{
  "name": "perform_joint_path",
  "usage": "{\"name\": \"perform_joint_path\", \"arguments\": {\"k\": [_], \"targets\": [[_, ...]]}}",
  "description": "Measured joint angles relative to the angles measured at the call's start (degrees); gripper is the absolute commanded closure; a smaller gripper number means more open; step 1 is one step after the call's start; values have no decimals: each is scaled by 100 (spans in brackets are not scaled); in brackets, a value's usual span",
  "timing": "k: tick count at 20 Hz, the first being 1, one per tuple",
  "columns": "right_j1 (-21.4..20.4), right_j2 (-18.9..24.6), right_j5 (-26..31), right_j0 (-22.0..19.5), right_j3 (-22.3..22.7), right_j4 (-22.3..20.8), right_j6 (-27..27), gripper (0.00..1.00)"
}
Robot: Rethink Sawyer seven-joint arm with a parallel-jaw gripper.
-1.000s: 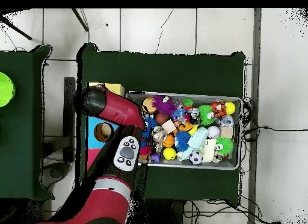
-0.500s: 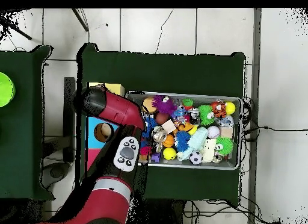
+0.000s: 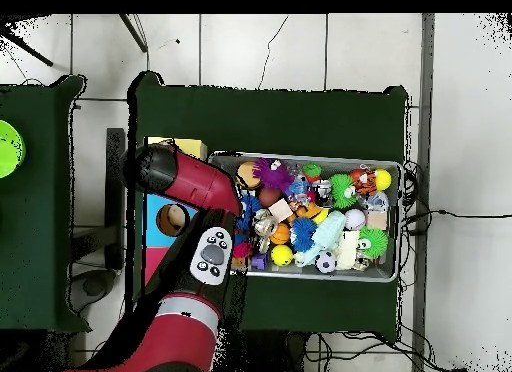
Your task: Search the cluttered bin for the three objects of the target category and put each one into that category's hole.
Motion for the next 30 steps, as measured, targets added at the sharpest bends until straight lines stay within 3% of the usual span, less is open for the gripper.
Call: {"name": "perform_joint_path", "arguments": {"k": [10,17,30], "targets": [[-28,-18,-4,12,31,-7,0,100],[-151,-256,65,158,56,-72,1,100],[-677,-796,731,445,77,-125,1,100]]}}
